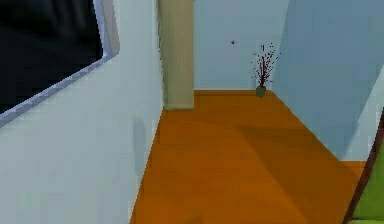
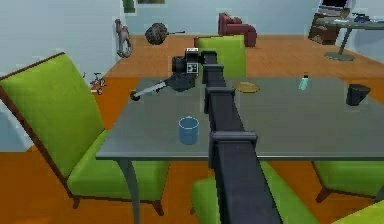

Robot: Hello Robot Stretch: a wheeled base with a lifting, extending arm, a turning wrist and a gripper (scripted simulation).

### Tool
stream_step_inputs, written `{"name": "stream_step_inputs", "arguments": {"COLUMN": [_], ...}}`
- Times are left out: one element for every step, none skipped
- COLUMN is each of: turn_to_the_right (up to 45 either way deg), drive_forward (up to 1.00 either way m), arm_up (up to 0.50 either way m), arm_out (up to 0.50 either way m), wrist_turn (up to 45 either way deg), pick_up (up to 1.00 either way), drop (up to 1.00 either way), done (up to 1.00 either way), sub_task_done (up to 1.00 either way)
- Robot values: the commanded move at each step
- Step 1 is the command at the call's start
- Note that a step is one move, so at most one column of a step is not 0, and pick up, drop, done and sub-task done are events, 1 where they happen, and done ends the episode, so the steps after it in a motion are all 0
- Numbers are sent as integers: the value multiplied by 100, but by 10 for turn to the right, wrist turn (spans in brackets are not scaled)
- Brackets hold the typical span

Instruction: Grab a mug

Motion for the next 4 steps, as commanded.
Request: {"name": "stream_step_inputs", "arguments": {"turn_to_the_right": [0, 0, 0, 0], "drive_forward": [0, 0, 0, 0], "arm_up": [0, -30, 0, 10], "arm_out": [0, 0, 0, 0], "wrist_turn": [420, 0, 0, 0], "pick_up": [0, 0, 100, 0], "drop": [0, 0, 0, 0], "done": [0, 0, 0, 0], "sub_task_done": [0, 0, 0, 0]}}
